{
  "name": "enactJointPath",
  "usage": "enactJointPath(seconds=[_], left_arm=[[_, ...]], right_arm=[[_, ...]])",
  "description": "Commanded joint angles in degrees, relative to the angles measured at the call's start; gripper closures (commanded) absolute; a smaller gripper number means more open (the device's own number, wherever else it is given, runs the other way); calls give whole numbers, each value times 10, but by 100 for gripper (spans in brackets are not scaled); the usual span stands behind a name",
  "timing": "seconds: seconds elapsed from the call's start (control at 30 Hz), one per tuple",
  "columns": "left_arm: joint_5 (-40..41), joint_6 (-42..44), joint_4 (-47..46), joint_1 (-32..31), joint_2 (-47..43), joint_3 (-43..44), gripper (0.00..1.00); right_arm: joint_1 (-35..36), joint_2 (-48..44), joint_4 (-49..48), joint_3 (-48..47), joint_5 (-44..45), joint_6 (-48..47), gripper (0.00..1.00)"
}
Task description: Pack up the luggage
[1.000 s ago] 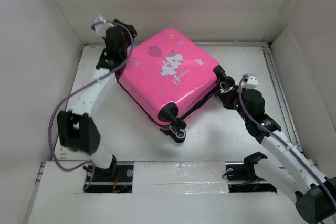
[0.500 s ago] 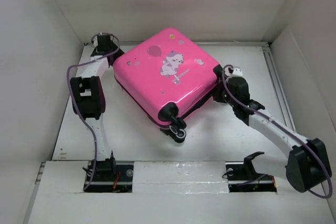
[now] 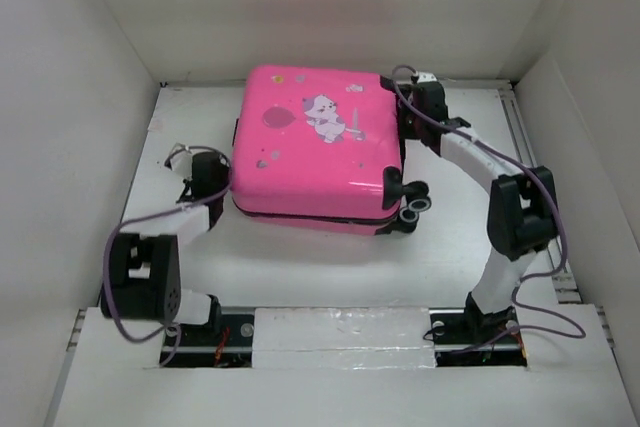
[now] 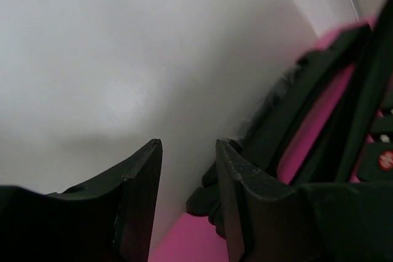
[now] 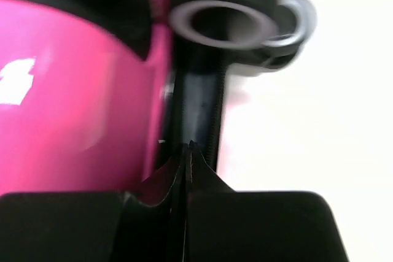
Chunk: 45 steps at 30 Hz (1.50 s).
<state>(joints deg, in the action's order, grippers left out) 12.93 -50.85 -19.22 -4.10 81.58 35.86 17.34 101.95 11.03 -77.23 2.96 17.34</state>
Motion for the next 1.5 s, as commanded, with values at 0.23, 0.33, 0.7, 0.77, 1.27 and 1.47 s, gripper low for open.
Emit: enactJointPath(seconds=[0.23, 0.33, 0.7, 0.77, 1.27, 1.47], left_arm=[[28, -58, 102, -286, -329, -161, 66], [60, -88, 127, -355, -379, -187, 66], [160, -67, 111, -492, -314, -116, 65], [144, -44, 79, -492, -295, -116, 65], [147, 5, 49, -586, -194, -42, 63], [260, -41, 165, -593, -269, -110, 73]], right_arm=[[51, 141, 66, -348, -188, -28, 100], [51, 136, 65, -356, -175, -28, 87], [22, -143, -92, -151, -258, -53, 64], [37, -233, -146, 7, -270, -53, 63], [125, -729, -253, 594, -197, 33, 74], [141, -728, -391, 697, -161, 95, 91]])
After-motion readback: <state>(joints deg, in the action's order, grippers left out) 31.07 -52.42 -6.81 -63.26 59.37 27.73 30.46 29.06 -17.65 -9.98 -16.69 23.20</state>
